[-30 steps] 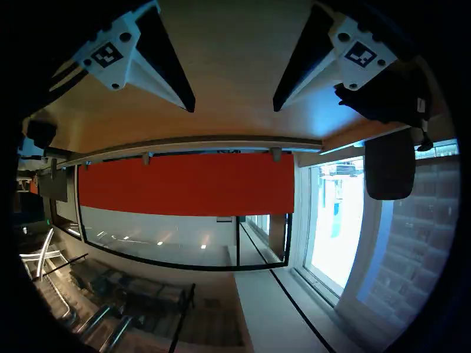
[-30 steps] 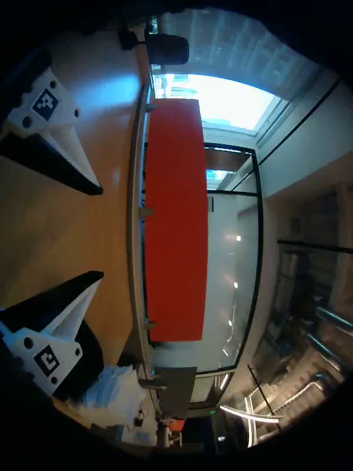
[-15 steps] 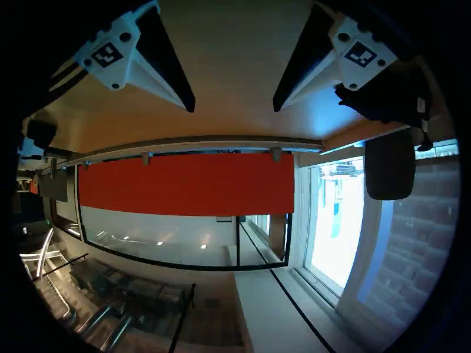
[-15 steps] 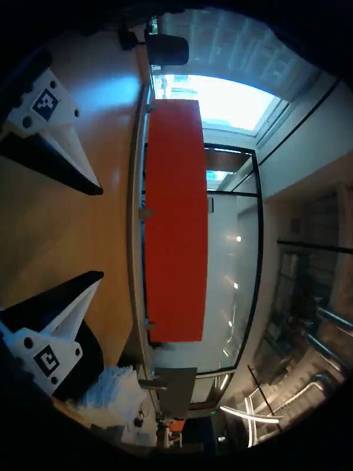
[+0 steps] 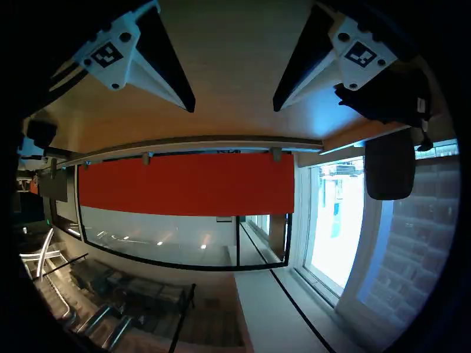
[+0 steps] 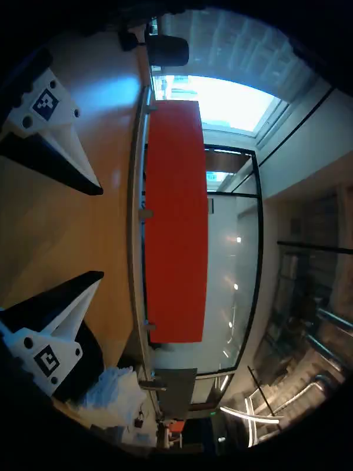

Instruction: Fold towel

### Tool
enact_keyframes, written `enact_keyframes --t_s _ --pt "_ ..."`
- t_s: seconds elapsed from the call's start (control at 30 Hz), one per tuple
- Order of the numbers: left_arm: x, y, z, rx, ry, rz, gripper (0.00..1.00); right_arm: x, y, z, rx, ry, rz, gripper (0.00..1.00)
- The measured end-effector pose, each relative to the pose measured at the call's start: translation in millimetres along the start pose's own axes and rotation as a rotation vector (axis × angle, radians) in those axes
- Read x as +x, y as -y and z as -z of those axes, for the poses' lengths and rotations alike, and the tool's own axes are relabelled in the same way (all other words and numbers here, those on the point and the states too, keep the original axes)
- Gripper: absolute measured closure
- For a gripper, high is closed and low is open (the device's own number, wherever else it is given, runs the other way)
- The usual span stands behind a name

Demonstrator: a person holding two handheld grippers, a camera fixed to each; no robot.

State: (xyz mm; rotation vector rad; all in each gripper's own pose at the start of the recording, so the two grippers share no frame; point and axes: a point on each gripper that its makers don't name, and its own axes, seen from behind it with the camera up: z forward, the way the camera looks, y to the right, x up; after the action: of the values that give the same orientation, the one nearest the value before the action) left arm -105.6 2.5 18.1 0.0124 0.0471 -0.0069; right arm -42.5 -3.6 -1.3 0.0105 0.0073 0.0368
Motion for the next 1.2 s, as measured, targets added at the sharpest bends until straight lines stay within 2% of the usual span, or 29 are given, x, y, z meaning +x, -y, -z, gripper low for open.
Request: enact_keyframes --t_s 1.2 --pt "2.6 -0.6 0.6 -0.001 0.001 0.000 0.02 0.1 -0.1 0.5 0.000 -0.001 0.000 0.01"
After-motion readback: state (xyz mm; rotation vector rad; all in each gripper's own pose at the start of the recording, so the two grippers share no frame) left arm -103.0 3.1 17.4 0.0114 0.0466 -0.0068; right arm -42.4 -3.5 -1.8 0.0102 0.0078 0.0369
